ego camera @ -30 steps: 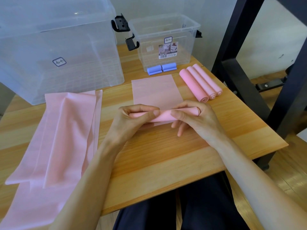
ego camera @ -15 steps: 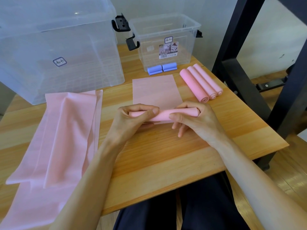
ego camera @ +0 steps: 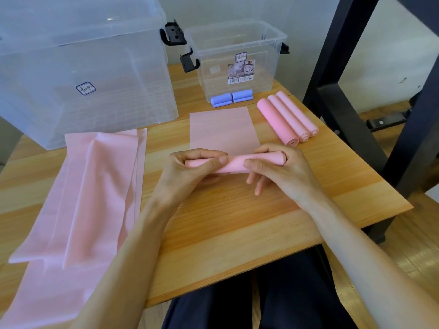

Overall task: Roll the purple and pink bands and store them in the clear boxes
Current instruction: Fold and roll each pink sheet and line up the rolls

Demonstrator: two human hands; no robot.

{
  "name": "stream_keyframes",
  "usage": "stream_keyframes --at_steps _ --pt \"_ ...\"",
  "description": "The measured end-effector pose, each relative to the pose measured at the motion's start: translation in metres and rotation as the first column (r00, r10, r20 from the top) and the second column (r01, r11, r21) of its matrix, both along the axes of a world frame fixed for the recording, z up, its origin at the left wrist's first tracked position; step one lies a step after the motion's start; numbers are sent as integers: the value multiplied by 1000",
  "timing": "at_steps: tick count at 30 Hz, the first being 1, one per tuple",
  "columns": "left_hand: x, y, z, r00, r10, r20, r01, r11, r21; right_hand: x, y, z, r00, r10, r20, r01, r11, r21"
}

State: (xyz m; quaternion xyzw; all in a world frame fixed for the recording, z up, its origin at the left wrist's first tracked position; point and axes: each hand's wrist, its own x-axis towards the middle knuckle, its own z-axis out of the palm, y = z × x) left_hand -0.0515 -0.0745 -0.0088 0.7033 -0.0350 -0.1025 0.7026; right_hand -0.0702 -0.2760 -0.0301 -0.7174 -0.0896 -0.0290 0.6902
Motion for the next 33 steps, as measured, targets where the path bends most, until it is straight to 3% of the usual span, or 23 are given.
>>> stream_keyframes --at_steps 5,14,21,26,33 --pt "0 -1 1 998 6 -58 -6 1000 -2 0 1 -1 999 26 36 -27 999 20" --pt "-1 0 2 999 2 33 -2 1000 4 0 1 0 1000 -12 11 12 1000 27" --pt "-1 0 0 999 6 -33 -6 1000 -20 -2 1 1 999 16 45 -16 1000 14" --pt "-1 0 1 999 11 51 -12 1000 12 -2 1 2 1000 -19 7 18 999 28" --pt "1 1 -2 998 32 51 -33 999 22 -2 1 1 1000 -23 18 24 996 -82"
